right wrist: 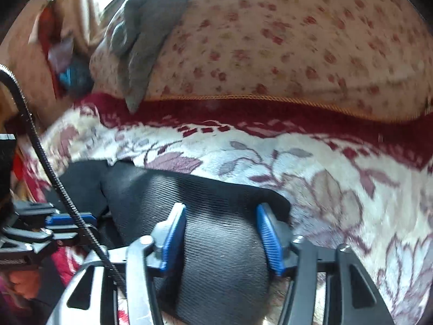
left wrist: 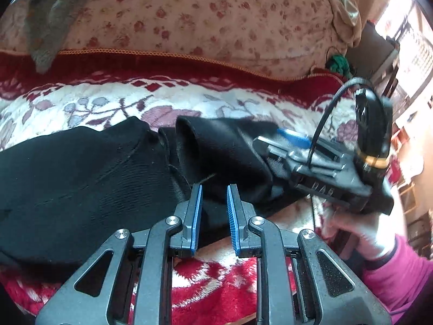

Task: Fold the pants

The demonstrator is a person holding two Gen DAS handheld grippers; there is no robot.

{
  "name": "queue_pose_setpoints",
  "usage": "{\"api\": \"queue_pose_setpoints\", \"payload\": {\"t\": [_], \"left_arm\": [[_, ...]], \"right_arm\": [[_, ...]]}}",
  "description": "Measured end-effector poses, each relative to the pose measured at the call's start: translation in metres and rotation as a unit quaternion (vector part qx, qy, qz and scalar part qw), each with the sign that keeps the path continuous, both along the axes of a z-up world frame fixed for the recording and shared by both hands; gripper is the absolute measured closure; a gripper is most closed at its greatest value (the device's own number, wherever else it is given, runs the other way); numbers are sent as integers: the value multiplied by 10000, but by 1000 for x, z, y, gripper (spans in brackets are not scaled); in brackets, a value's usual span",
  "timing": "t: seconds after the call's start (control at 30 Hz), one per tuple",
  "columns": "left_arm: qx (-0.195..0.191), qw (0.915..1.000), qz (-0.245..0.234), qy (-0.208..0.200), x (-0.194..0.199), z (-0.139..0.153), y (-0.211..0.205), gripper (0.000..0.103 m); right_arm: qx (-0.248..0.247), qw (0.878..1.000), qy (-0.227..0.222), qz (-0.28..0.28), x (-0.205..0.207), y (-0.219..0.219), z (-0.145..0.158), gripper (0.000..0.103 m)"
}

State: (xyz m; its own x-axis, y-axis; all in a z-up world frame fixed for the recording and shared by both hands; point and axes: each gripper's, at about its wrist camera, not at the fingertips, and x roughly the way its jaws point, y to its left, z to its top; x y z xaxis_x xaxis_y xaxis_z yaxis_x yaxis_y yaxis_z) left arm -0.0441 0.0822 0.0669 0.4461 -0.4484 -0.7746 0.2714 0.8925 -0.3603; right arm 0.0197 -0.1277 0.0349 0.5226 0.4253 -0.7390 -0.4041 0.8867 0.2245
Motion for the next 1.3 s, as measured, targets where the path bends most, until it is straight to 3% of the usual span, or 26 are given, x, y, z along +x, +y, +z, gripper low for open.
{"api": "queue_pose_setpoints", "payload": {"t": [0.17, 0.33, 0.5, 0.67, 0.77, 0.97, 1.03, 1.2, 1.3], "left_arm": [[54, 9997, 108, -200, -3, 10, 6, 87], [83, 9994, 223, -237, 2, 5, 5, 87], [350, 9990, 260, -136, 5, -7, 5, 87], [271, 9984, 491, -120, -7, -2, 29, 87], [166, 9978, 634, -120, -10, 2, 44, 87], [-82, 9963, 857, -27, -17, -1, 63, 87], [-121, 9955, 942, 36, -20, -5, 67, 87], [90, 9931, 1166, 45, -30, -8, 75, 87], [304, 9907, 1325, -30, -34, -6, 83, 87]], "right_arm": [[48, 9997, -231, -36, -14, 5, 11, 44], [80, 9972, -596, 439, -30, 23, 27, 44], [596, 9925, 62, 1063, -27, 39, 8, 50], [1397, 9688, 710, 1919, -35, 54, -8, 51], [1703, 9595, 855, 2074, -38, 55, -5, 51], [1832, 9593, 721, 2024, -43, 47, 9, 51], [1697, 9665, 582, 1838, -39, 46, 10, 51], [1356, 9681, 835, 1935, -30, 68, -5, 51], [1333, 9682, 768, 1972, -33, 74, 3, 51]]}}
